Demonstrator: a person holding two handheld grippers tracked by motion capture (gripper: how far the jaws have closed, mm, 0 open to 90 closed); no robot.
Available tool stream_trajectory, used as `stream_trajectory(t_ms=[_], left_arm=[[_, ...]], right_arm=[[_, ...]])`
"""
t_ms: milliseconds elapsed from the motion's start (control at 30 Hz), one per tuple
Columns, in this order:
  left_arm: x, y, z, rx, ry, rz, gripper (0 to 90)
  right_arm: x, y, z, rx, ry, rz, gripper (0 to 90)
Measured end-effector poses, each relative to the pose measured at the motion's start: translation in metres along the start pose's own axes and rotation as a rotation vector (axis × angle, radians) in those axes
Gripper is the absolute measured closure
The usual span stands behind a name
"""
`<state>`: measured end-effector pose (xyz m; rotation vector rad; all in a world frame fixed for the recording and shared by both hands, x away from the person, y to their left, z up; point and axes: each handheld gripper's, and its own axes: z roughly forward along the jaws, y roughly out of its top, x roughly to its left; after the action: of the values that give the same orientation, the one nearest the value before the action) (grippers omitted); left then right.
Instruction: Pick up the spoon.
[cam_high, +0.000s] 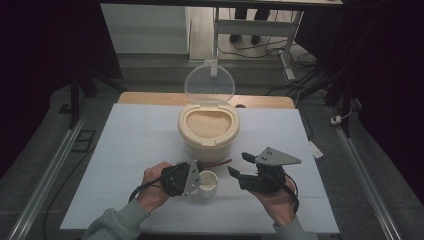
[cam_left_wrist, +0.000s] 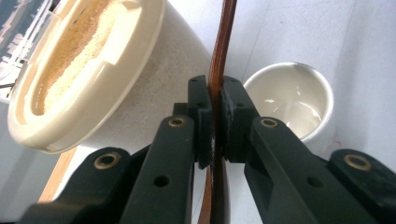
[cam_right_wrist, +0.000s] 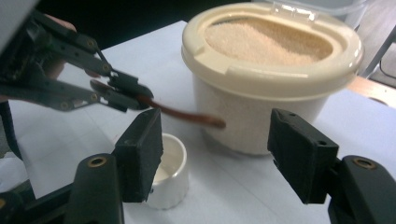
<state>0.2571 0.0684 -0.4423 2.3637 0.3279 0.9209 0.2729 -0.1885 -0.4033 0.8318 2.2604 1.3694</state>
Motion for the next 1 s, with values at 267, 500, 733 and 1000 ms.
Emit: stream_trajectory(t_ms=[267,500,733,1000], left_arm=[[0.002,0.001,-0.001,-0.019,0.026,-0.034,83.3],[0.0,0.003,0.0,-0.027,0.052,-0.046,83.3],[-0.007,0.007,0.005,-0.028,0.075,-0.04,83.3],[-0.015,0.011,0.005,-0.048,0.112,-0.016,83.2]], right_arm=[[0.004,-0.011,0.003,-0.043,-0.067,0.089,34.9],[0.013,-0.016,0.013,-0.074,-0.077,0.201,34.7],[0.025,-0.014,0.028,-0.116,-0.093,0.36,41.0],[0.028,-0.014,0.033,-0.142,-0.111,0.407,46.3]])
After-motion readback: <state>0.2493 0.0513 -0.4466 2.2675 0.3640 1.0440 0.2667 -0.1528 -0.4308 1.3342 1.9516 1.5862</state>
